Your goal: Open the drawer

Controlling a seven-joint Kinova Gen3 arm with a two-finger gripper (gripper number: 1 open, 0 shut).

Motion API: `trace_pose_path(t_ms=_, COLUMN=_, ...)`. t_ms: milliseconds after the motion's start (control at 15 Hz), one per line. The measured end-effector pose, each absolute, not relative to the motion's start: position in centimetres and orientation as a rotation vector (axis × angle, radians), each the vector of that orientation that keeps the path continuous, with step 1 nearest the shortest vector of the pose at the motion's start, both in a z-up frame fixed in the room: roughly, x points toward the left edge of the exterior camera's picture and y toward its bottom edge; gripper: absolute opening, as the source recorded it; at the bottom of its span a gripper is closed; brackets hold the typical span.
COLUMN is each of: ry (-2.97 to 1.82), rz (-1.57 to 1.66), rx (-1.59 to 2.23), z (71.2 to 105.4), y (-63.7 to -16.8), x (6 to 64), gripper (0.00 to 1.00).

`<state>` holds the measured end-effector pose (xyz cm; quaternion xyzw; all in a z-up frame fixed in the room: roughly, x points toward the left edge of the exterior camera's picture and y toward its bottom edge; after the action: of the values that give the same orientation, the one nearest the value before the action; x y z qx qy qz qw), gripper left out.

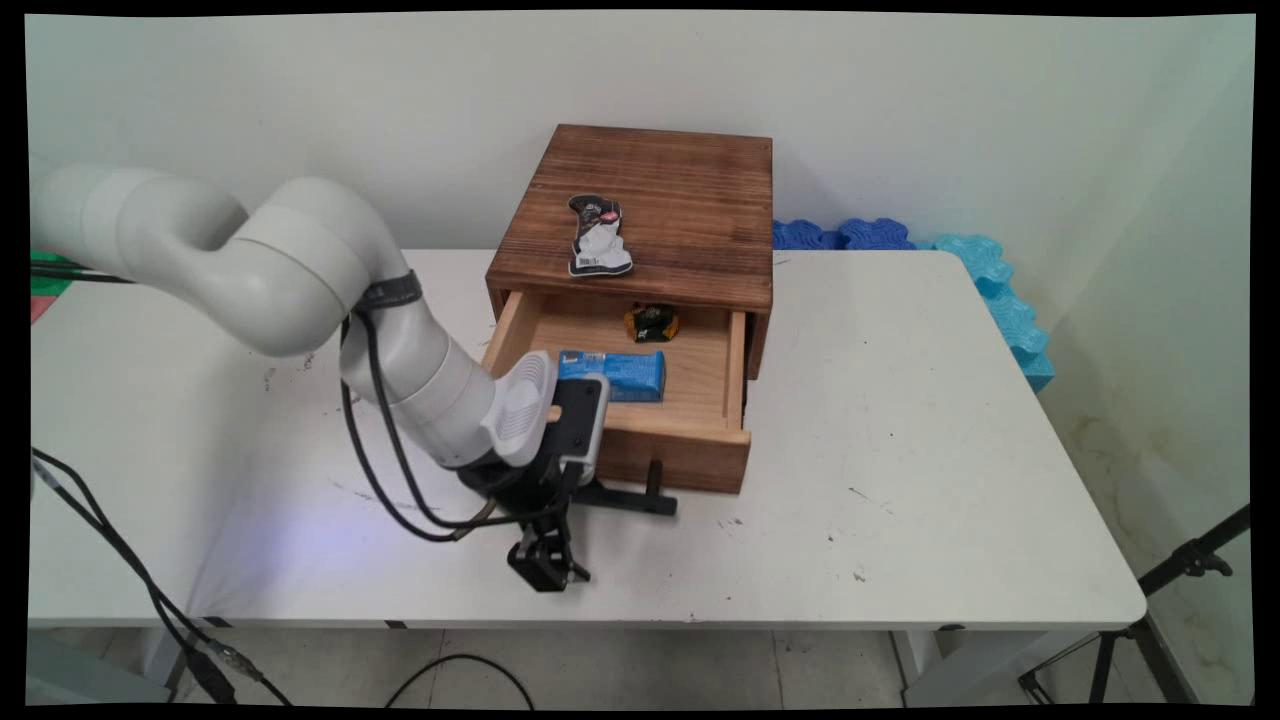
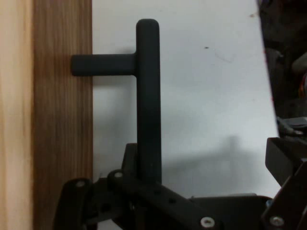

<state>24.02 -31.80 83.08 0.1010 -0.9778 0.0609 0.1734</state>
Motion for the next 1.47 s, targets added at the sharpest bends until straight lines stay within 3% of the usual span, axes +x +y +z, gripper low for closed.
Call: trace_pose_path(t_ms=1467, ry=-2.767, rz=0.066, rx=0.269, z=84.8, y=-24.7, x=23.1, gripper=1.00)
